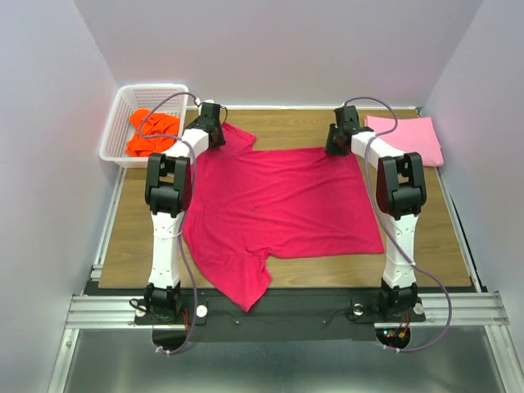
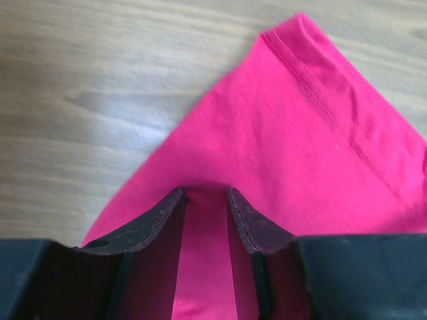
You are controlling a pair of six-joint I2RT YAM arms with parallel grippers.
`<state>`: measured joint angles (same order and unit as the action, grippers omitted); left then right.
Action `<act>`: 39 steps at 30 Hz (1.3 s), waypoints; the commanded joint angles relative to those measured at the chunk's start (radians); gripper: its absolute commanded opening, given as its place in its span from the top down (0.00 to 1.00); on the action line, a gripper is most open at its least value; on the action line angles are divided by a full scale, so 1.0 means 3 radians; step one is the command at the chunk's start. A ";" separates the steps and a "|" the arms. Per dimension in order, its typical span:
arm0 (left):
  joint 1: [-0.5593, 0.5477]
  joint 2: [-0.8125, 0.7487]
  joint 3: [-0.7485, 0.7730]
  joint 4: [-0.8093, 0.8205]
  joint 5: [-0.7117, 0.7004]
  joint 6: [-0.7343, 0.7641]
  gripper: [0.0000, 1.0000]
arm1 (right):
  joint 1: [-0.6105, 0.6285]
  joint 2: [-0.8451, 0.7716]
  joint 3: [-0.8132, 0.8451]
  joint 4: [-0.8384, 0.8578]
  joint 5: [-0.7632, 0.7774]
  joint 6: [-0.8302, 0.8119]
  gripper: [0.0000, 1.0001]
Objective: Fold and stack the t-shirts
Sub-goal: Flatten the tshirt out
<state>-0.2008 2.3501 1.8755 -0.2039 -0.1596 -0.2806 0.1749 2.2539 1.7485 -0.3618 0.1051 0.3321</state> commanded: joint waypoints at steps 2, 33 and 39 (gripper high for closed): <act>0.0097 0.0285 0.0482 -0.0347 -0.0026 -0.0057 0.58 | -0.0077 0.0249 0.0200 0.0035 0.0079 0.0038 0.65; 0.0077 -0.0674 0.0483 0.0005 0.0558 -0.0159 0.36 | -0.0292 -0.1054 -0.0427 -0.0021 -0.0146 0.0125 0.36; -0.0265 -0.0859 0.0206 0.0020 0.0660 0.0071 0.37 | -0.0317 -0.1709 -0.1445 -0.0133 -0.0064 0.0411 0.39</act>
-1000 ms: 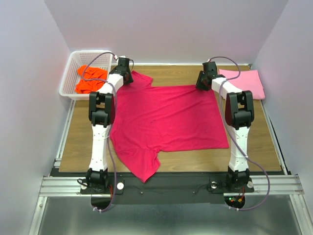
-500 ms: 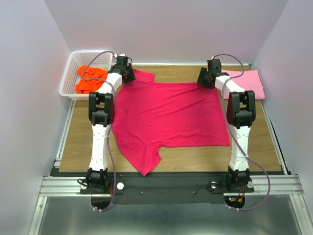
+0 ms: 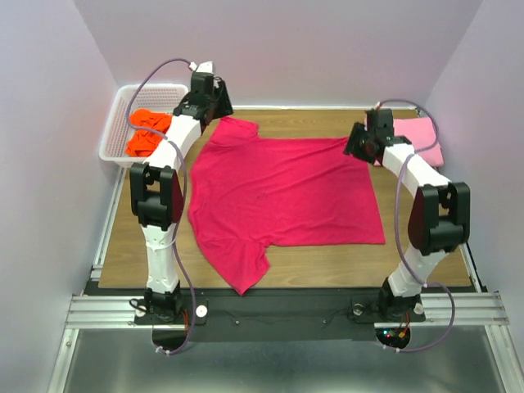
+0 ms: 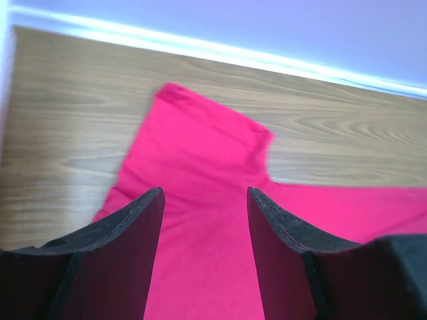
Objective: Fold and stack the t-shirts
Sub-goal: Flatten the tshirt out
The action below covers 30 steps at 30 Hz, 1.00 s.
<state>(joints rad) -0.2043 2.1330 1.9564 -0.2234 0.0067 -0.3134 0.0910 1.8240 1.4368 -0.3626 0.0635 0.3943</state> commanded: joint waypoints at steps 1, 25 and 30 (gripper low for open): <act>-0.0391 -0.0115 -0.0043 0.0080 0.0116 0.0201 0.37 | -0.0063 -0.0464 -0.0539 -0.0166 0.0095 0.0280 0.40; -0.1032 0.1250 0.0872 0.0520 0.0525 0.0093 0.54 | -0.0170 -0.1478 -0.1900 -0.1210 -0.0007 0.0767 0.59; -0.0991 0.1352 0.0857 0.0525 0.0453 0.0022 0.54 | -0.0175 -0.1427 -0.1982 -0.1210 0.0023 0.0777 0.59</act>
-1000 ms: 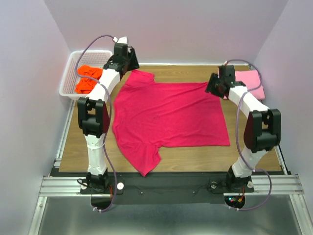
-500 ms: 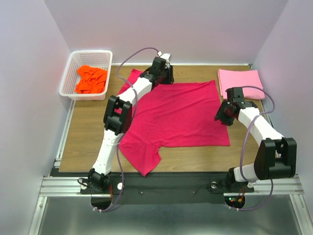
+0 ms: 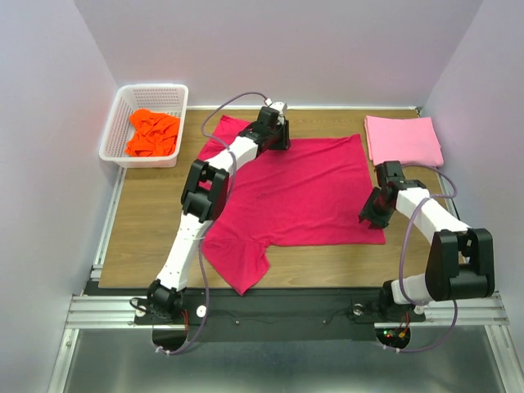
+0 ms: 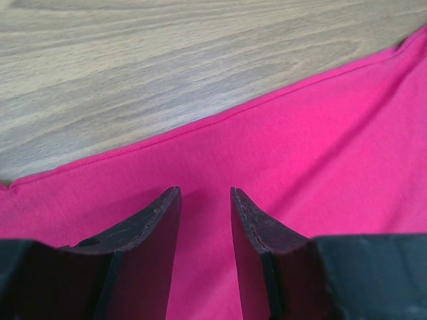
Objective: Fold and stack the t-shirts
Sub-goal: Flatten the tshirt out
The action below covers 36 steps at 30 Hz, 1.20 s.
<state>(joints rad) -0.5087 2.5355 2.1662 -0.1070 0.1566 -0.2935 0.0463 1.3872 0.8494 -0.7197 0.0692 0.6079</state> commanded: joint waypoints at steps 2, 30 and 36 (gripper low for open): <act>0.0059 0.0077 0.0178 0.0137 -0.0036 -0.0100 0.54 | -0.0027 0.0044 -0.0075 -0.0025 0.0025 0.0090 0.59; 0.0361 0.0241 0.0173 0.0126 -0.0077 -0.0330 0.53 | -0.0139 0.0003 -0.0448 -0.0086 -0.0011 0.0254 0.59; 0.0387 0.0251 0.0194 0.0137 -0.0072 -0.0366 0.52 | -0.0139 -0.0043 -0.0438 -0.0132 -0.0016 0.0264 0.58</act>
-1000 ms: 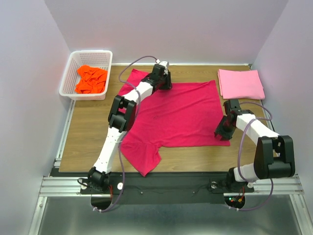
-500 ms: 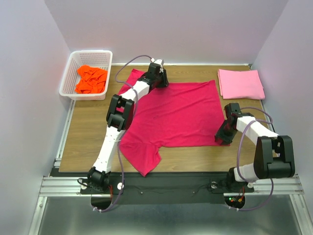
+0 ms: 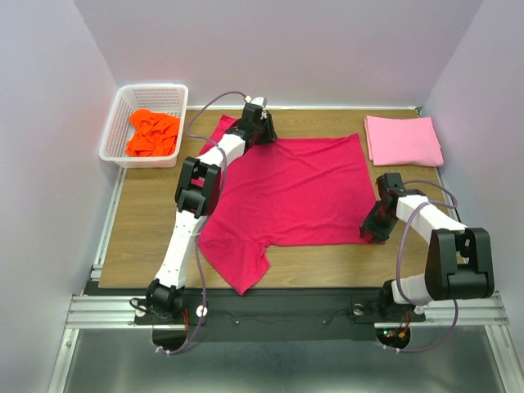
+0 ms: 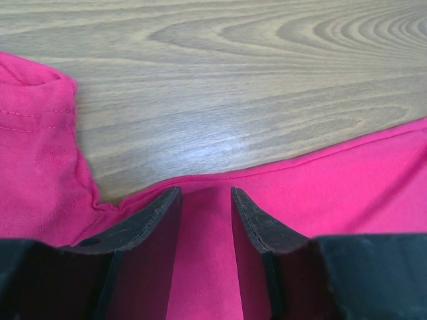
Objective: Fold and stack the t-shirts
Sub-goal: Flatten the tshirt out
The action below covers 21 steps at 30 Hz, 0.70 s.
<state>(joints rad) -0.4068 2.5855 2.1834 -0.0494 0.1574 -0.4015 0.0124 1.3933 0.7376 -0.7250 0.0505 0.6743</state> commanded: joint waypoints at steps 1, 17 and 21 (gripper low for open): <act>0.0047 0.0085 0.0141 -0.0050 -0.0069 -0.0012 0.52 | -0.0031 -0.0068 -0.0061 -0.0119 0.0041 0.0038 0.58; 0.0032 -0.0983 -0.0531 0.0012 0.0186 0.0039 0.34 | -0.0026 -0.0206 0.0563 -0.0135 0.0174 -0.0217 0.45; 0.0022 -0.1845 -0.1292 -0.0233 -0.0114 0.0121 0.34 | -0.0026 -0.0176 0.0548 -0.0135 0.0220 -0.0243 0.39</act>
<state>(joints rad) -0.3992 2.3520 1.9415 -0.0830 0.1890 -0.4046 0.0124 1.3422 0.8875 -0.7589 0.0776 0.6209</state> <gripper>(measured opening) 0.663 0.585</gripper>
